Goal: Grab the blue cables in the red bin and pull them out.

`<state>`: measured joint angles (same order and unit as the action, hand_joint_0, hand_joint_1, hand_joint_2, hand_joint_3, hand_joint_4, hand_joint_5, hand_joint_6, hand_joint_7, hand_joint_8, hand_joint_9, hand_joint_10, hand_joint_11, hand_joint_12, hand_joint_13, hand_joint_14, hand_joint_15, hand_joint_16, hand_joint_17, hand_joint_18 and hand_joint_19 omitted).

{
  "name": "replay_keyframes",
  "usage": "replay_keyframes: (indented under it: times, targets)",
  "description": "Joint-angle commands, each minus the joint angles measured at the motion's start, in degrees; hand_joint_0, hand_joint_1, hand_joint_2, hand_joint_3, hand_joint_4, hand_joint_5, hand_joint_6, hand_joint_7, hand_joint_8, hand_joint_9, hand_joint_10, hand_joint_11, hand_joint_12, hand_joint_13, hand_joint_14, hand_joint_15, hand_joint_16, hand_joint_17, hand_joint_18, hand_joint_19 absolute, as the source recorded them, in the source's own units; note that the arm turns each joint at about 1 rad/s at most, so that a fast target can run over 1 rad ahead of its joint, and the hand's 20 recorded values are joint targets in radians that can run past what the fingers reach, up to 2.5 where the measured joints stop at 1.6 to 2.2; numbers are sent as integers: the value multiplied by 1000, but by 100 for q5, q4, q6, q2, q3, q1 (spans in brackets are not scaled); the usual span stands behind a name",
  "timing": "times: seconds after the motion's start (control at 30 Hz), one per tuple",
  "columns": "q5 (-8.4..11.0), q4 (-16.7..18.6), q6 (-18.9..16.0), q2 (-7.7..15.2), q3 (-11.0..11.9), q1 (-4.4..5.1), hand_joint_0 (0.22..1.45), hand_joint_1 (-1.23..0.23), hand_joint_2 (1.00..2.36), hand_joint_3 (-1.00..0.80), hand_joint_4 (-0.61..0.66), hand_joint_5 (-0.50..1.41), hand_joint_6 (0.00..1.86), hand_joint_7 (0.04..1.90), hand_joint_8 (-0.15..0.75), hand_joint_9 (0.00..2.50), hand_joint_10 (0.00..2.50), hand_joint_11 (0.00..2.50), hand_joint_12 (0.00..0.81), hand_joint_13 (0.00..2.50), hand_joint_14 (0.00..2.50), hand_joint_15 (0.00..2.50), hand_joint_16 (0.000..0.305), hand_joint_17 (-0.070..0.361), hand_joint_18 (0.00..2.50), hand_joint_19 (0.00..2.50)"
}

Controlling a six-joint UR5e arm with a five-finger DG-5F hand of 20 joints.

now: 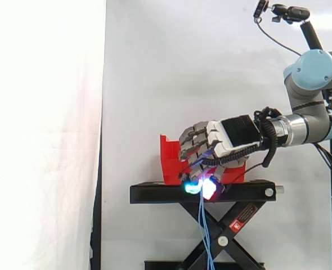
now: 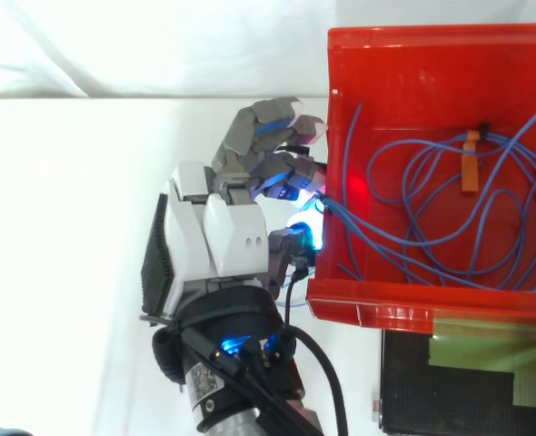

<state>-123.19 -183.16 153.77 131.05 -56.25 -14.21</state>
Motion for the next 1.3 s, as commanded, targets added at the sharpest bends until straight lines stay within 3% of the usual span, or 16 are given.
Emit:
replay_keyframes:
  times: [0.0, 0.27, 0.57, 0.73, 0.9, 1.0, 1.27]
  targets:
    - [-3, -1, -9, 0, 0, 15, 884, -822, 1000, -1000, -18, 1091, 9, 879, 182, 1288, 31, 977, 295, 979, 27, 700, 36, 82, 620, 738]
    - [-21, -18, -71, 0, 0, 24, 904, -786, 1000, -1000, 20, 1103, 2, 929, 192, 1297, 30, 974, 300, 987, 25, 696, 36, 81, 628, 733]
    - [-29, -475, -317, -79, 9, 59, 908, -777, 1000, -1000, 35, 1093, 84, 901, 204, 1310, 29, 974, 296, 992, 26, 695, 36, 82, 639, 722]
    - [-38, -493, -440, -79, 9, 94, 912, -776, 1000, -1000, 36, 1092, 89, 898, 202, 1312, 31, 983, 300, 994, 26, 691, 36, 82, 642, 722]
    - [-38, -502, -862, -79, 9, 156, 914, -775, 1000, -1000, 36, 1092, 95, 898, 199, 1312, 29, 984, 300, 994, 27, 692, 36, 82, 643, 722]
    - [-47, -502, -1310, -79, 17, 235, 915, -776, 1000, -1000, 37, 1093, 96, 891, 205, 1313, 30, 987, 299, 994, 26, 691, 36, 82, 643, 722]
    - [-47, -493, -1855, -132, 9, 358, 917, -778, 1000, -1000, 45, 1094, 92, 895, 204, 1315, 30, 989, 300, 995, 26, 692, 36, 82, 644, 722]
